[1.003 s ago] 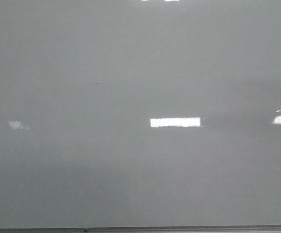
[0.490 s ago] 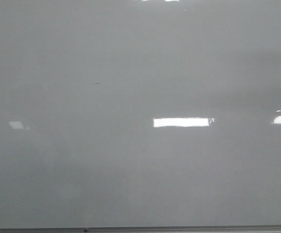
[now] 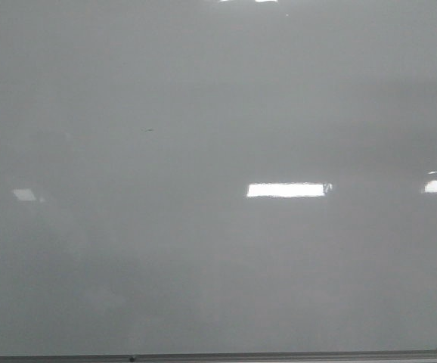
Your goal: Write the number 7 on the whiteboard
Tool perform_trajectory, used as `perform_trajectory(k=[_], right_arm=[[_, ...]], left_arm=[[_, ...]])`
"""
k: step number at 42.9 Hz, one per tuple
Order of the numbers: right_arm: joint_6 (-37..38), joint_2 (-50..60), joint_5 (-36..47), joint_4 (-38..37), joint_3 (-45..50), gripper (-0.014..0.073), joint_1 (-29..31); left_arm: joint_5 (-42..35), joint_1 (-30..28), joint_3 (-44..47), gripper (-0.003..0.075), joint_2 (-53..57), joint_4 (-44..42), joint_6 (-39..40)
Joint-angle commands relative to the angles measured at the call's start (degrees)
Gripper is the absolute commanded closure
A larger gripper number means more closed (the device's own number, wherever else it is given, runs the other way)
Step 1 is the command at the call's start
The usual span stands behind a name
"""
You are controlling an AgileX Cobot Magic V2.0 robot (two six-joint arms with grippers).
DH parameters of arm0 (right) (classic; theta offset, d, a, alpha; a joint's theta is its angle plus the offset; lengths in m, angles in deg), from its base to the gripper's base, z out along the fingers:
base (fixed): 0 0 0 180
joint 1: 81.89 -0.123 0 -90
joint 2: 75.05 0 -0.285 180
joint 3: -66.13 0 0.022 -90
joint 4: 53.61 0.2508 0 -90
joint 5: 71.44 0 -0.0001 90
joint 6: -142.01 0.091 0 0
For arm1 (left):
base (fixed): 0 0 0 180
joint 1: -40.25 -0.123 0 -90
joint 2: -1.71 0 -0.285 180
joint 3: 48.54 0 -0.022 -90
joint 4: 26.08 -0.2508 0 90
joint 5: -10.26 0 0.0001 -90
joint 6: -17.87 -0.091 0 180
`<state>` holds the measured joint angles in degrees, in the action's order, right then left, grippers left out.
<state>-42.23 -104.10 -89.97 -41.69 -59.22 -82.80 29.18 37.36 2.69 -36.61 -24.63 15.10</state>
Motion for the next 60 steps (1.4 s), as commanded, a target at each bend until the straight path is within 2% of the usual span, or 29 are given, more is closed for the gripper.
perform_trajectory(k=[1,9,18,31,42,45,49,52,54,60], right_arm=[[-0.2,-0.8,4.7,0.2,-2.2,-0.0069,-0.1],[-0.2,-0.8,4.7,0.2,-2.2,-0.0069,-0.1],[-0.2,-0.8,4.6,0.2,-2.2,-0.0069,-0.1],[-0.2,-0.8,4.6,0.2,-2.2,-0.0069,-0.1],[-0.2,-0.8,4.4,0.2,-2.2,-0.0069,-0.1],[-0.2,-0.8,4.4,0.2,-2.2,-0.0069,-0.1],[-0.2,-0.8,4.4,0.2,-2.2,-0.0069,-0.1],[-0.2,-0.8,4.4,0.2,-2.2,-0.0069,-0.1],[-0.2,-0.8,4.3,0.2,-2.2,-0.0069,-0.1],[-0.2,-0.8,4.2,0.2,-2.2,-0.0069,-0.1]], left_arm=[[-3.3,-1.3,-3.7,0.0029,-5.1,-2.1,1.0],[-2.2,-8.5,-10.2,0.0030,-21.5,-0.8,2.1],[-12.1,-10.4,-10.3,0.0030,-36.5,-2.9,2.1],[-22.3,-12.2,-10.3,0.0030,-49.1,-3.6,2.0],[-33.3,-12.2,-10.3,0.0041,-54.5,-4.9,1.9],[-35.3,-12.2,-10.3,0.0086,-54.9,-5.2,1.9],[-36.5,-12.2,-10.3,0.0202,-55.0,-6.4,1.9],[-36.7,-12.2,-10.3,0.0307,-55.0,-6.4,1.9],[-36.7,-12.2,-10.3,0.0432,-55.0,-6.4,1.9],[-36.3,-12.2,-10.3,0.0629,-55.0,-6.4,1.9]])
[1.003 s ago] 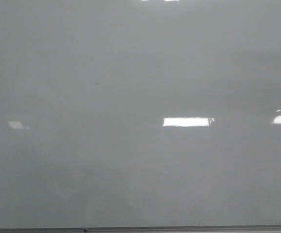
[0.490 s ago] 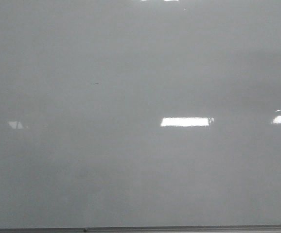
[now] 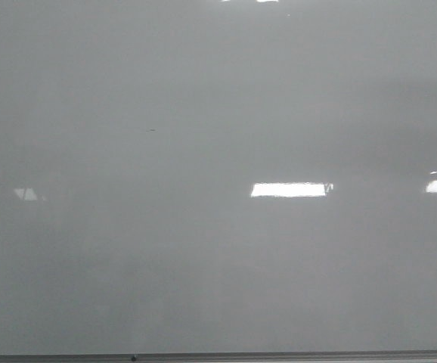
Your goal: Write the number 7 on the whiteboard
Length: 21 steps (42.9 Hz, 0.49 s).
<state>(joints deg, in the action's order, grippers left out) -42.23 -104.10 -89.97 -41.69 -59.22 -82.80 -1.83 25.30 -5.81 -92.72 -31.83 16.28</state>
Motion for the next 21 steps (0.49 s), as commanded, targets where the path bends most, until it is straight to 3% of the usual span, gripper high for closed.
perform_trajectory(k=[1,5,14,21], right_arm=[[-0.2,-0.8,4.2,0.2,-2.2,-0.0069,-0.1],[-0.2,-0.8,4.2,0.2,-2.2,-0.0069,-0.1],[-0.2,-0.8,4.4,0.3,-2.2,-0.0069,-0.1],[-0.2,-0.9,3.2,0.4,-2.2,-0.0069,-0.1]], left_arm=[[-4.7,-0.1,-1.8,0.0663,1.4,0.8,0.7],[-1.9,-0.1,-1.8,0.0740,3.0,0.9,0.7],[13.8,4.4,-3.3,0.0741,14.0,3.4,0.8],[25.5,12.6,-6.3,0.0741,20.4,7.7,0.8]])
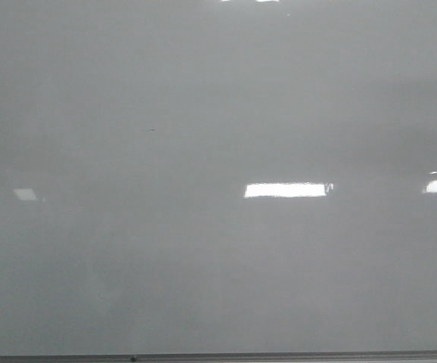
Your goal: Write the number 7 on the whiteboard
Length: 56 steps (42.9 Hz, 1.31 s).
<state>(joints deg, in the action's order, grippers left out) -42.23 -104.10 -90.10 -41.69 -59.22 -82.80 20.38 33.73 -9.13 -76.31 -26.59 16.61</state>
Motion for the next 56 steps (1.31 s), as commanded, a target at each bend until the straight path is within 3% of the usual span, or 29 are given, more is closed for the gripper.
perform_trajectory(k=[1,6,14,22,30,38,46,56], right_arm=[[-0.2,-1.0,3.0,0.5,-2.2,-0.0069,-0.1],[-0.2,-2.5,-1.6,2.3,-3.5,-0.0069,-0.3],[-4.0,-9.1,-9.4,4.0,-8.7,-0.0069,-4.2],[-18.1,-18.4,-16.8,12.7,-15.6,-0.0069,-14.5],[-32.6,-27.2,-27.6,21.2,-23.3,-0.0069,-26.4],[-37.2,-35.3,-31.3,22.8,-28.9,-0.0069,-34.4],[-39.4,-41.9,-28.2,23.9,-32.3,-0.0069,-41.1],[-40.1,-47.7,-24.7,24.3,-36.0,-0.0059,-44.9]], left_arm=[[5.2,5.7,-3.3,0.0741,4.3,2.4,0.5],[14.3,14.9,-5.1,0.0741,6.1,2.4,-1.6],[20.5,32.2,-5.2,0.0741,8.6,2.4,-14.3],[21.7,52.0,-5.2,0.0741,10.3,2.2,-24.3],[21.5,64.3,-5.2,0.0741,10.3,-1.4,-25.6],[21.0,67.2,-5.2,0.0741,10.3,-2.7,-25.6],[19.2,67.2,-5.2,0.0741,10.3,-2.7,-25.6],[16.8,67.2,-5.2,0.0741,10.3,-2.7,-25.6]])
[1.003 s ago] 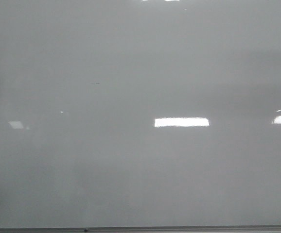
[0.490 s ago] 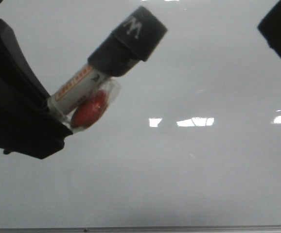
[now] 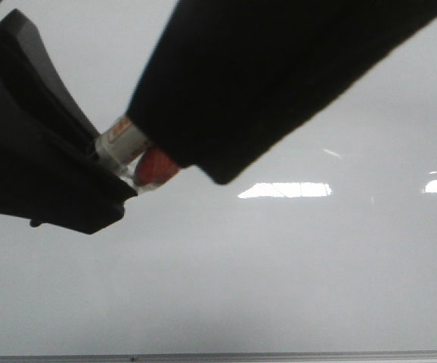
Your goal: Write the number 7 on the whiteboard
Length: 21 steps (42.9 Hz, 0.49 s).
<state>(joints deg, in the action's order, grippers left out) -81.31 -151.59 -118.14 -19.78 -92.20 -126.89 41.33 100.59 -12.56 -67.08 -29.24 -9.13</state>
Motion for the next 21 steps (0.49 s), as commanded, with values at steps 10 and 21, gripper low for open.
perform_trajectory(k=[10,21], right_arm=[[-1.1,-0.8,1.2,2.9,-4.3,0.0238,-0.8],[-1.1,-0.8,-1.9,2.9,-4.3,0.0654,-0.8]], left_arm=[[-4.1,0.4,-1.8,0.0741,1.1,0.0,0.1],[-6.8,0.4,-1.8,0.0717,1.4,0.0,1.9]])
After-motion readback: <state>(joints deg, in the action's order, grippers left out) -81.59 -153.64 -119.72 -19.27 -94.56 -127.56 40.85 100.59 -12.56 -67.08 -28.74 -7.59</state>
